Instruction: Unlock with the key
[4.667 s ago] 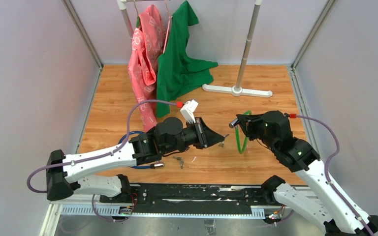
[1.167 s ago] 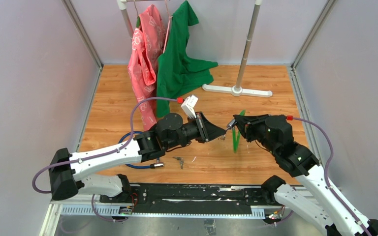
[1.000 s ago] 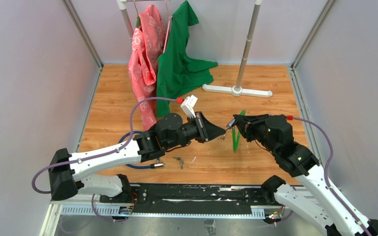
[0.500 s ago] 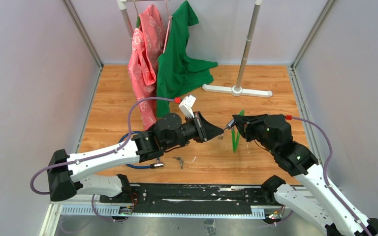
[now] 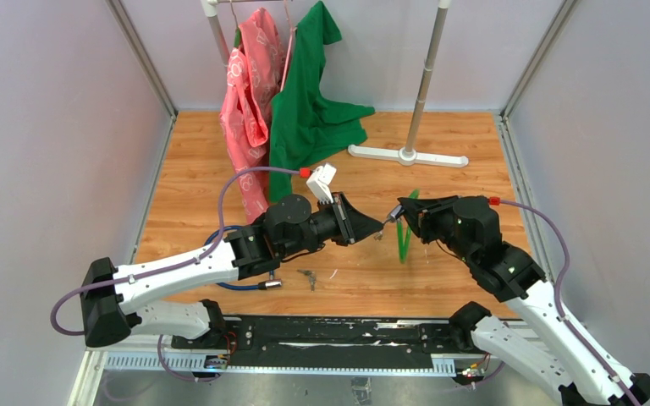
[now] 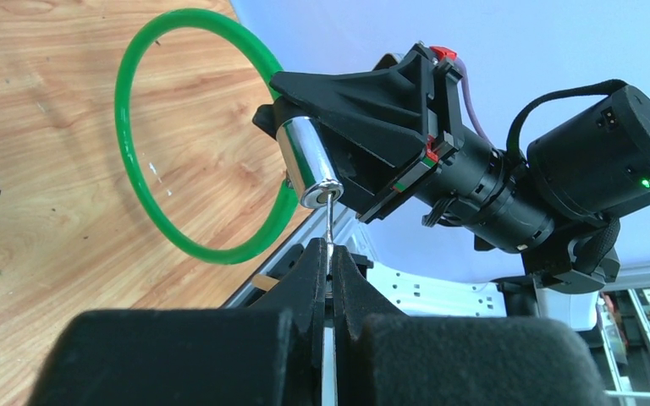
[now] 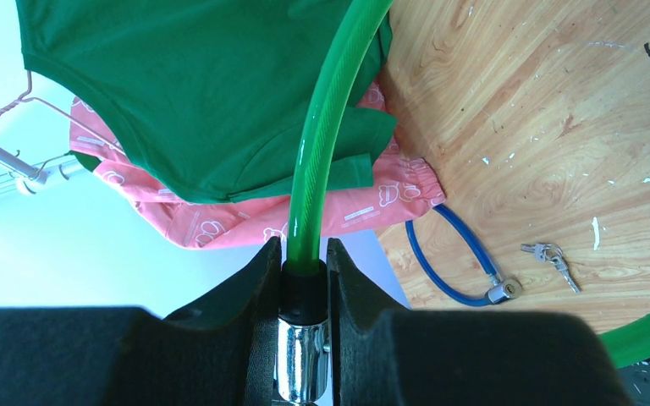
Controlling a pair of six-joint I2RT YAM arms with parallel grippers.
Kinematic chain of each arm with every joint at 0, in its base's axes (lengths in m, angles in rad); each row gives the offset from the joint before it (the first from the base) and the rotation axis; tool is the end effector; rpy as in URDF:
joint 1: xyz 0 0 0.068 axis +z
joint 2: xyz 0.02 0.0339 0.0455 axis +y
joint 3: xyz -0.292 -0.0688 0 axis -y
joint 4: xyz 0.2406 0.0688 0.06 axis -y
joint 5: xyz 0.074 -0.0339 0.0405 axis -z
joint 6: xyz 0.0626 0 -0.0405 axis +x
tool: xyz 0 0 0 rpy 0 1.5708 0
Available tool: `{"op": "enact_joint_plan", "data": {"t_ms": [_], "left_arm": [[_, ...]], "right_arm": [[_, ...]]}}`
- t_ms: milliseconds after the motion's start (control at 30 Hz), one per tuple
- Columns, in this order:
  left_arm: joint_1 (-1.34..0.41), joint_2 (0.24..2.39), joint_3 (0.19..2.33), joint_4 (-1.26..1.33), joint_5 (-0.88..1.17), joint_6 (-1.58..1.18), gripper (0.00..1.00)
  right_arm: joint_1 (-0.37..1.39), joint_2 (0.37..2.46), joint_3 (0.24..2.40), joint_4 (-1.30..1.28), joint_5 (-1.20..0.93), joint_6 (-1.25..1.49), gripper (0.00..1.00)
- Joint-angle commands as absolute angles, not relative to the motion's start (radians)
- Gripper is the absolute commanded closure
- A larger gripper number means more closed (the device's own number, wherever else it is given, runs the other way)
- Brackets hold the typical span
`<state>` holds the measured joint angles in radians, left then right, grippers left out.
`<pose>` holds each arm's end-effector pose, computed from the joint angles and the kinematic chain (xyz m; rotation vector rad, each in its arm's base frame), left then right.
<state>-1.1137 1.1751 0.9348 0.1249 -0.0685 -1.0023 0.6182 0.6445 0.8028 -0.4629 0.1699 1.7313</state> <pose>0.1323 -0.2592 0.3682 0.0487 1.9348 -1.4691 0.1236 0.0749 0.3454 1.2454 1.7484 1.3802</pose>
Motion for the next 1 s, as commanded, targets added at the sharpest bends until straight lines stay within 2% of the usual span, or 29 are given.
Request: {"op": "enact_joint_plan", "data": {"t_ms": [0,967], "left_arm": [[-1.105,1.179,0.96,0.133,-0.057,-0.989,1.0],[-1.104,1.19,0.92,0.165,-0.076,-1.03,1.0]], "right_arm": [[0.633,0.64,0.794,-0.407,0.166,1.727,1.0],[0.633,0.623,0.788,-0.4,0.161,1.723,1.0]]}}
